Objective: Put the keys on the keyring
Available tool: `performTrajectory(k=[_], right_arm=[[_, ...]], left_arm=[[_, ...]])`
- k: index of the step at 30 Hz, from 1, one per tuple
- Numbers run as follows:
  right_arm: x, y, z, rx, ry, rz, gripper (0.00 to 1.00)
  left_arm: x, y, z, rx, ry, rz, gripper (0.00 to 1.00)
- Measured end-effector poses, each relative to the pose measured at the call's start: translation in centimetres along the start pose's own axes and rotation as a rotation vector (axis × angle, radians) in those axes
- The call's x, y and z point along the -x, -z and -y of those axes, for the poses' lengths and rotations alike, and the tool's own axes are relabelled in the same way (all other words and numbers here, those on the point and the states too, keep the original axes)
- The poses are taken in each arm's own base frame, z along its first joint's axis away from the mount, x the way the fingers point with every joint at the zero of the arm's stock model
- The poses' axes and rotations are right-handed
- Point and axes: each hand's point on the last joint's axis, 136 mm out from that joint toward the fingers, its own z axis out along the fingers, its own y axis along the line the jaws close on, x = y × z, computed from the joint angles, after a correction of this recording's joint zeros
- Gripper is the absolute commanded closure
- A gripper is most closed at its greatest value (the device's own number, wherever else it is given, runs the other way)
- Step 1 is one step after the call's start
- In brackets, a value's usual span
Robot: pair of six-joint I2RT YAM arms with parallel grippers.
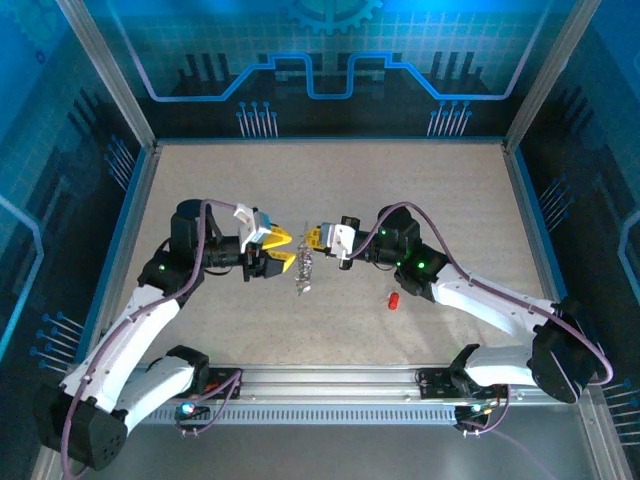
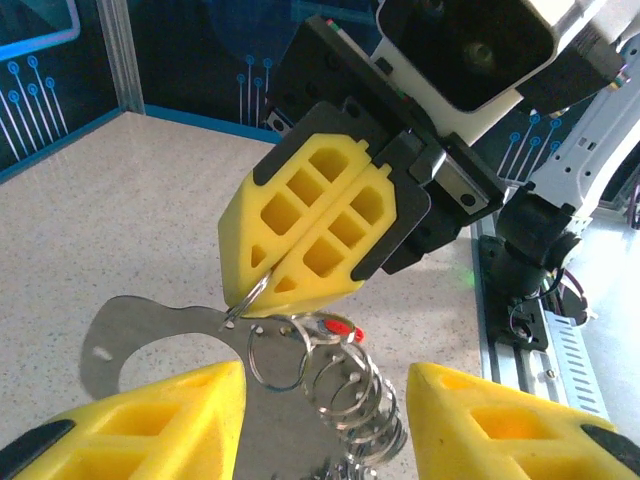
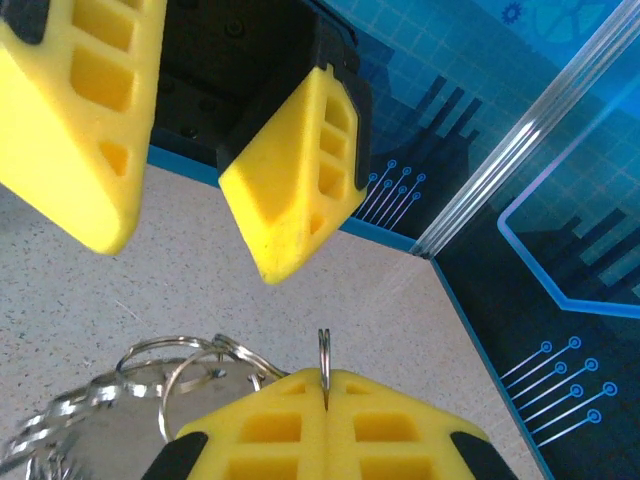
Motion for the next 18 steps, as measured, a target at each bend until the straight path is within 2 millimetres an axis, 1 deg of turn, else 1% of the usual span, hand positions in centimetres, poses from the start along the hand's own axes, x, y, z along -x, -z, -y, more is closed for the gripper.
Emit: performTrajectory(k=[4, 8, 11, 14, 16, 18], right_arm=[[-0.08, 0.0, -0.05, 0.002, 0.003, -0.003, 1.0], [-0.1, 0.0, -0.07, 0.003, 0.011, -0.004, 1.0], [-0.13, 0.0, -0.1, 0.004, 0.012, -0.005, 1.0], [-0.11, 0.0, -0.17, 0.008, 0.019, -0.003, 1.0], [-0.14, 0.0, -0.37, 0.018, 0.02, -0.003, 1.0], [-0.18, 0.01, -0.6, 0.03, 0.021, -0.002, 1.0]], left_arm=[[-0.14, 0.05, -0.04, 0.007, 0.002, -0.006, 0.41], [-0.39, 0.19, -0.06, 0.022, -0.001, -0.013, 0.38], [-0.49, 0.21, -0.13, 0.027, -0.005, -0.017, 0.38], [-0.68, 0.2, -0.36, 0.04, -0.014, -0.025, 0.4], [-0.81, 0.19, -0.57, 0.053, -0.04, -0.032, 0.5], [-0.94, 0.07, -0.82, 0.072, -0.087, -0.043, 0.56]])
